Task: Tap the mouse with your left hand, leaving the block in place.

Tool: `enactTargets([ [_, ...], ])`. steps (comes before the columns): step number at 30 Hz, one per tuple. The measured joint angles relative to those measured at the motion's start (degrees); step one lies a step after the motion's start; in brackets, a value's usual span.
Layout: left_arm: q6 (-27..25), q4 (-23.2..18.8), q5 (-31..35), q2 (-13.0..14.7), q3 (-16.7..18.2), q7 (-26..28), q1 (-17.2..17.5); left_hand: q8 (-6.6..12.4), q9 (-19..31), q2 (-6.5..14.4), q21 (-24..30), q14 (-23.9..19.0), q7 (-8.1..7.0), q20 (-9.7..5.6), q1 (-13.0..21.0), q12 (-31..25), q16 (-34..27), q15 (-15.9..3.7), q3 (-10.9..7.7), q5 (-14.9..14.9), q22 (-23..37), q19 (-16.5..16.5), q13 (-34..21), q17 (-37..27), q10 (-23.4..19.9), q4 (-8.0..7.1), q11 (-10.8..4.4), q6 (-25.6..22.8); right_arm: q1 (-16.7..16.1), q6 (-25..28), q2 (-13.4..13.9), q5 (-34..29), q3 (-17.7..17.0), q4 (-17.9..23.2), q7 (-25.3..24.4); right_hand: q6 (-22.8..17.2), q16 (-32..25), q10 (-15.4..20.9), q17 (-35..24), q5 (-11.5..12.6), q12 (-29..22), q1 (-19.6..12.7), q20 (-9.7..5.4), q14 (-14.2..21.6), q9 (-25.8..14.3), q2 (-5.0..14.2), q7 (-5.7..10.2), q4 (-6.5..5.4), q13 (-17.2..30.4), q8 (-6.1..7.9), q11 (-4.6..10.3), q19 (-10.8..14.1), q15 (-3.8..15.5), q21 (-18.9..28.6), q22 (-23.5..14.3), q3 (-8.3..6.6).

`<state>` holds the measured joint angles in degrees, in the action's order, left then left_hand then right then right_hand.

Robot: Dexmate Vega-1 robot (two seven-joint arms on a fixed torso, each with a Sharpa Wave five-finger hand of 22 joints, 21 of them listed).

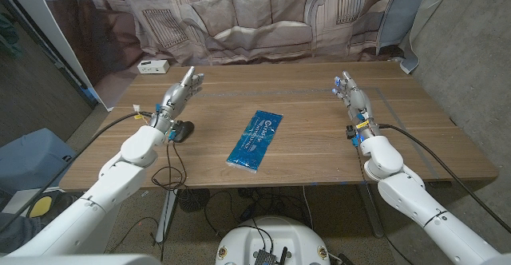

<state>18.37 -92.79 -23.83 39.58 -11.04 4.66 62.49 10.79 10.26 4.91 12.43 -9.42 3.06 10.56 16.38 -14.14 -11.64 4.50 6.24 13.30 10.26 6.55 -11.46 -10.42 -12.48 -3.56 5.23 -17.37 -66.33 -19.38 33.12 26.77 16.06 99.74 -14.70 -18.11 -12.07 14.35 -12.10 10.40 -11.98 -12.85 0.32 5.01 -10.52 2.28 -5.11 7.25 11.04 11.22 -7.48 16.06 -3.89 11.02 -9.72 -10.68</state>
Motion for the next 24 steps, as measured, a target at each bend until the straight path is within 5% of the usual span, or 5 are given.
enactTargets([
  [24,3.5,8.7,-8.2,-2.9,-4.2,-5.0,-5.8,-0.42,-0.1,0.0,0.0,0.3,0.01,-0.51,0.0,0.5,0.4,0.26,0.0,0.0,0.0,-0.5,0.0,0.0,0.0,0.0,-0.01,1.4,2.5,-3.2,-0.5,2.0,-0.2,-5.4,3.7,1.1,0.0,-0.2,0.0,0.0,0.3,-0.4,-0.45,0.2,0.0,0.37,0.1,0.0,0.0,-0.44,-0.22,1.2,0.21,0.3,0.0,0.0],
])
